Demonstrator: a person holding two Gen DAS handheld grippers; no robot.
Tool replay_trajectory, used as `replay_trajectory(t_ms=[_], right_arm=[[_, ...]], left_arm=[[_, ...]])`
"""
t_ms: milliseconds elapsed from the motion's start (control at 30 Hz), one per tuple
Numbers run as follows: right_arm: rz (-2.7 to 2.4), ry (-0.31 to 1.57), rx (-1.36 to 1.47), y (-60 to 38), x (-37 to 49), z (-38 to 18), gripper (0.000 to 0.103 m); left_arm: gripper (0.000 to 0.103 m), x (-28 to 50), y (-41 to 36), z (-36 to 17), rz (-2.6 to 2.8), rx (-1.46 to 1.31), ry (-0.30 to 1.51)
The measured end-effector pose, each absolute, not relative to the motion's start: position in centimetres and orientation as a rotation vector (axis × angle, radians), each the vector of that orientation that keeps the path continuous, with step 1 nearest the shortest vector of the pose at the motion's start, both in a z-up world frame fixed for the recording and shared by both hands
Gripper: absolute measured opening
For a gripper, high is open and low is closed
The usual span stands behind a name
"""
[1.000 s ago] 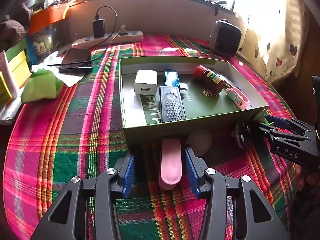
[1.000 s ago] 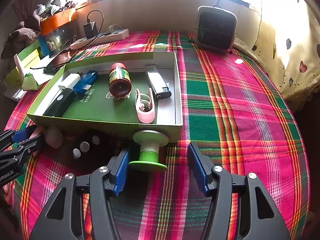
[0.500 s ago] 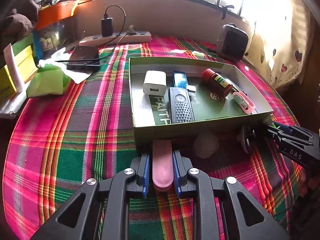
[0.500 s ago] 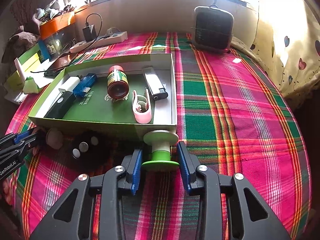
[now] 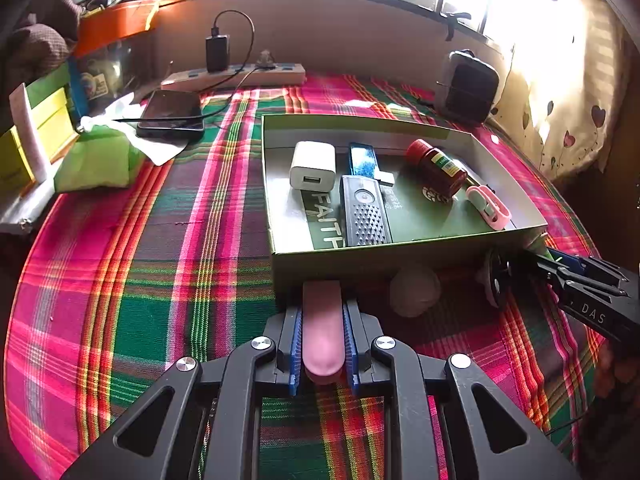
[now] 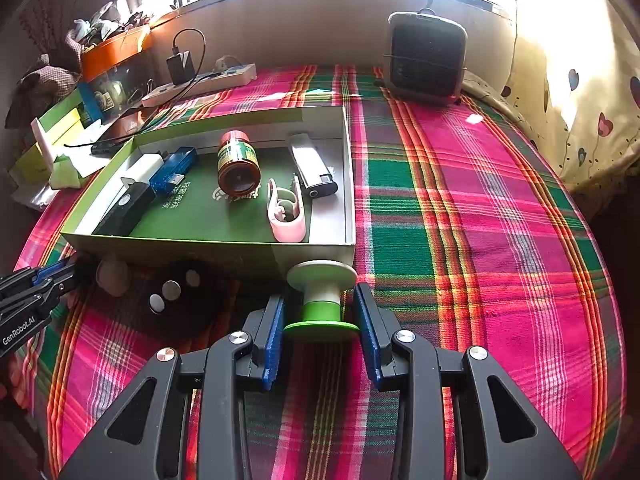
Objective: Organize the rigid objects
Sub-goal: 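Carry the pink rubber piece and green spool over the tray with both tools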
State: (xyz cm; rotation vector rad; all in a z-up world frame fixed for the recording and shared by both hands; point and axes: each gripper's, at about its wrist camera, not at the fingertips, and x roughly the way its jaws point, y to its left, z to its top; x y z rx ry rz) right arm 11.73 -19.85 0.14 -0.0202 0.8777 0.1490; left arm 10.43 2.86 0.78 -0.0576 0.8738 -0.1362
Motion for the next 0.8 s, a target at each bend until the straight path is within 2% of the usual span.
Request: replay_trajectory(t_ms=[800], right_arm=[[0.179,0.838,0.011,-20.1,10.6,1.4,0.035]], left_arm=[[0.017,9.2,2.8,2.6,-0.152,-0.079,0.835]])
